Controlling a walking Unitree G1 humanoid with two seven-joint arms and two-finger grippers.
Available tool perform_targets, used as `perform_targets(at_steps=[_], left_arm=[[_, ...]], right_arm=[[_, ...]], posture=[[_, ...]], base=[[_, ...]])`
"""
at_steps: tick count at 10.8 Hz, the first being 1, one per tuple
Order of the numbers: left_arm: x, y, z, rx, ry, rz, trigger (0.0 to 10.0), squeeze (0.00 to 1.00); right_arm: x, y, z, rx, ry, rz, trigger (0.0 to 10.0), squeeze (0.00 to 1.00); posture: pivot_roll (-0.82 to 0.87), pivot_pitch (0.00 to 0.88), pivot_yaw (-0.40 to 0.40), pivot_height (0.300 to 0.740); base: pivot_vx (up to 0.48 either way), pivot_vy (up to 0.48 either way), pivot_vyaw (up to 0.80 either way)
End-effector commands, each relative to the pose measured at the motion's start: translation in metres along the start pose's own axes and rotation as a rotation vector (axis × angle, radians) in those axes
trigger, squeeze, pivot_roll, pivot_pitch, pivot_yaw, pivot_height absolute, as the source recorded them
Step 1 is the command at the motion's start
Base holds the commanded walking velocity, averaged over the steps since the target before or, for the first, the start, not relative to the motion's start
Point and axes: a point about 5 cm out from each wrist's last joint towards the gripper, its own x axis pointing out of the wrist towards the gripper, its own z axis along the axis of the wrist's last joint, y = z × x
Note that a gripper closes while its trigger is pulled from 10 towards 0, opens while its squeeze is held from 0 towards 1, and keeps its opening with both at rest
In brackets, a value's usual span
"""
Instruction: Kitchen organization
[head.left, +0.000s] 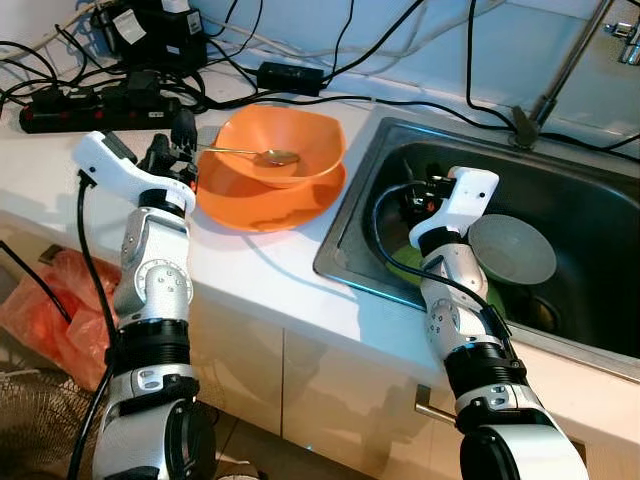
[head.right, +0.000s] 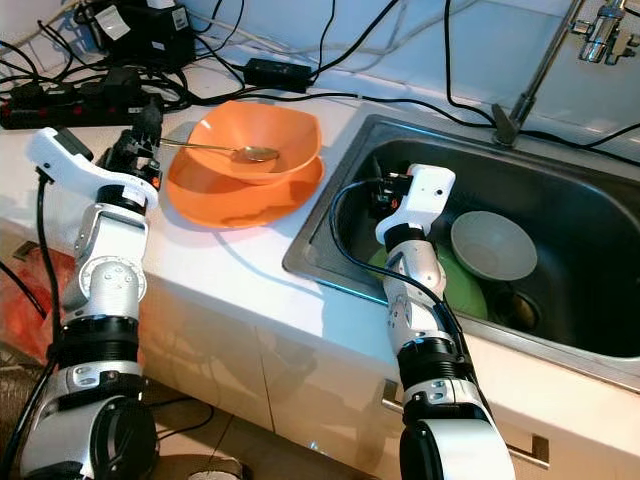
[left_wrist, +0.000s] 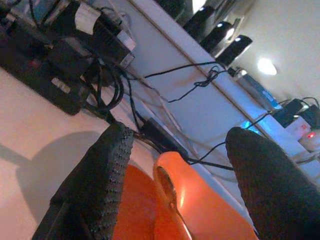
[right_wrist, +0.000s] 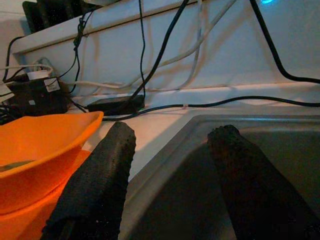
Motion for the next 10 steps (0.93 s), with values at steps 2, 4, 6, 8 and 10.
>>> perform_targets(at_steps=[2, 4, 6, 8, 10], left_arm=[[0.005, -0.009, -0.012, -0.009, 0.054, -0.002, 10.0, 0.0], [0.006, -0.011, -0.024, -0.006, 0.107, 0.017, 10.0, 0.0], [0.008, -0.017, -0.027, -0.011, 0.121, 0.018, 10.0, 0.0], [0.01, -0.018, -0.028, -0.015, 0.12, 0.029, 8.1, 0.0], [0.012, -0.018, -0.026, -0.016, 0.112, 0.036, 4.4, 0.0]], right_arm=[[0.0, -0.003, 0.001, 0.004, -0.006, -0.011, 10.0, 0.0], [0.0, -0.003, 0.002, 0.004, -0.007, -0.012, 10.0, 0.0], [0.0, -0.002, 0.002, 0.005, -0.009, -0.011, 10.0, 0.0], [0.0, -0.002, 0.002, 0.005, -0.01, -0.013, 10.0, 0.0], [0.0, -0.003, 0.002, 0.004, -0.008, -0.011, 10.0, 0.0]], posture=[[0.22, 0.057, -0.038, 0.74], [0.22, 0.055, -0.037, 0.74], [0.21, 0.054, -0.035, 0.74], [0.21, 0.054, -0.035, 0.74], [0.21, 0.054, -0.037, 0.74]], base=[[0.0, 0.0, 0.0], [0.0, 0.0, 0.0], [0.0, 0.0, 0.0], [0.0, 0.0, 0.0], [0.0, 0.0, 0.0]])
